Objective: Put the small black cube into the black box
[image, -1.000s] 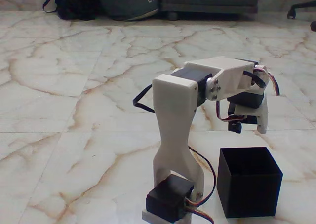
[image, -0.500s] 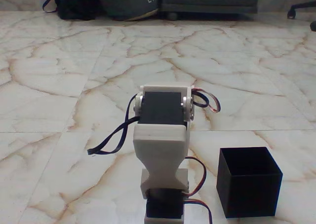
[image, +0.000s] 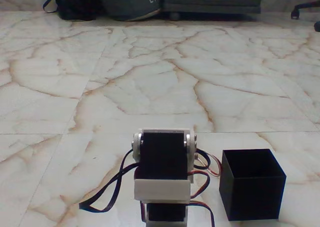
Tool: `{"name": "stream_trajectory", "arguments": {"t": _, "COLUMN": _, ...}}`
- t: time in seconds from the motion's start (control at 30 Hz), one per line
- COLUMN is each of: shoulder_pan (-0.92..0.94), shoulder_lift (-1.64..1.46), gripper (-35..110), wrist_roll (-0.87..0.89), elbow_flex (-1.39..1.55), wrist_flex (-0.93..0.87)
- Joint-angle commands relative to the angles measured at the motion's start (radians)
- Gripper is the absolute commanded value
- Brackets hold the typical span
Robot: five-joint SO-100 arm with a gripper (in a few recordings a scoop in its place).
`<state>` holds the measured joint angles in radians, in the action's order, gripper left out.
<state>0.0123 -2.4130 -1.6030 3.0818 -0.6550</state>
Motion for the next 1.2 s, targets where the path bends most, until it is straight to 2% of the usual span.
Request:
{"name": "stream_trajectory", "arguments": {"t": 0.0, "shoulder_pan": -0.041, "shoulder_lift": -0.029, "gripper": 5, "wrist_roll": 0.029, "elbow_flex": 0.003, "wrist_flex": -0.002}}
{"name": "stream_trajectory", "arguments": {"t": 0.3, "shoulder_pan": -0.080, "shoulder_lift": -0.011, "gripper": 4, "wrist_roll": 0.170, "elbow_flex": 0.000, "wrist_flex": -0.043}}
{"name": "stream_trajectory", "arguments": {"t": 0.4, "shoulder_pan": -0.067, "shoulder_lift": -0.005, "gripper": 4, "wrist_roll": 0.107, "elbow_flex": 0.000, "wrist_flex": -0.041}}
{"name": "stream_trajectory", "arguments": {"t": 1.17, "shoulder_pan": -0.066, "shoulder_lift": -0.005, "gripper": 4, "wrist_roll": 0.109, "elbow_flex": 0.002, "wrist_flex": -0.041}}
